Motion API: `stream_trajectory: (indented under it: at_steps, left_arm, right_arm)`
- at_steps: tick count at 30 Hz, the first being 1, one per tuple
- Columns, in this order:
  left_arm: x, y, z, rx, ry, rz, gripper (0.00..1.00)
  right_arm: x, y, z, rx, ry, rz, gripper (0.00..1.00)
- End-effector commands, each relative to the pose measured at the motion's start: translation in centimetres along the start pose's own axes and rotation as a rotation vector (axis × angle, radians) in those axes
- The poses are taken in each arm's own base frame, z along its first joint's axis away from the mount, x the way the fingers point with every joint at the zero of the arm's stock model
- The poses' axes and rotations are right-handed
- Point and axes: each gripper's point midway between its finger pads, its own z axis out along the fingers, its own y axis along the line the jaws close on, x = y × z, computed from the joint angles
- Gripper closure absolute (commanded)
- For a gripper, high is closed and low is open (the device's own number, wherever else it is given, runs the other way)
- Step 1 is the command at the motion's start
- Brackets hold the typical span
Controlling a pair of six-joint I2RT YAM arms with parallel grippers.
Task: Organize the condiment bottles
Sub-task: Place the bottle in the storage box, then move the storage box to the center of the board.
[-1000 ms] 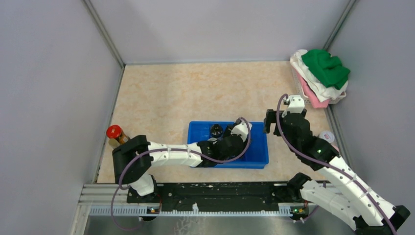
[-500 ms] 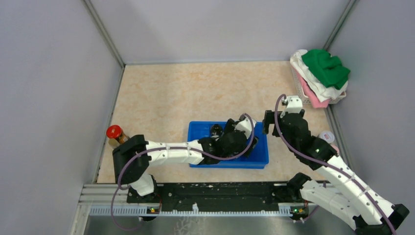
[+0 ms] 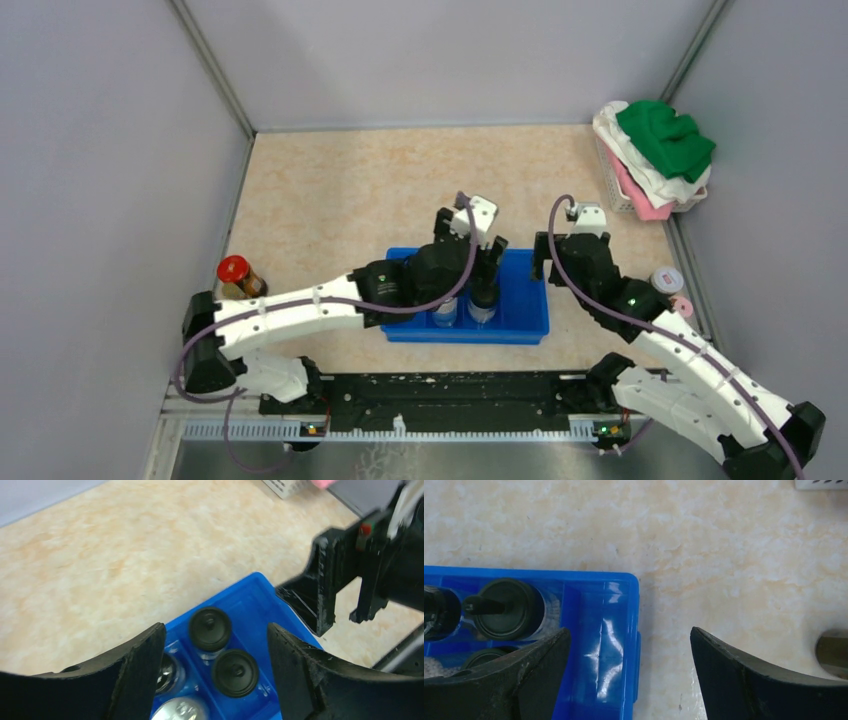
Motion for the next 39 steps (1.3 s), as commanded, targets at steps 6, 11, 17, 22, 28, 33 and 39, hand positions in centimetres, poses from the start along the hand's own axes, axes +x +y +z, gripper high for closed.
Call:
stream_trajectory:
  at_steps: [6,11,17,22,28,33,39]
  left_arm:
    - [4.6,10.7,-4.6,-0.301,0.087,-0.125,0.25]
    - [10.5,12.8,-3.8,-0.338,0.208,-0.16,0.25]
    - [13.6,13.5,-3.3,-0.395,0.286,-0.155,0.18]
    - [14.1,14.2,-3.9,-0.42,0.29,-0.168,0.16]
    - [13.7,15.9,-5.2,-0.486,0.254,-0.164,0.17]
    - [15.0,17.3,-5.9,-0.56,0.278,-0.189,0.15]
    - [17.9,17.8,-5.2,-0.544,0.347,-0.245,0.15]
  right_arm:
    - [3.4,0.8,2.3,-0.008,0.07,0.087,0.15]
    - [4.0,0.7,2.8,0.003,0.085,0.084,0.15]
    - [4.4,0.6,2.9,0.009,0.097,0.08,0.15]
    - [4.9,0.6,3.0,0.007,0.106,0.079,0.15]
    - [5.2,0.9,3.3,-0.003,0.116,0.076,0.15]
    - [5.2,1.0,3.4,-0.007,0.12,0.07,0.16]
    - [5.5,1.1,3.7,-0.007,0.129,0.064,0.16]
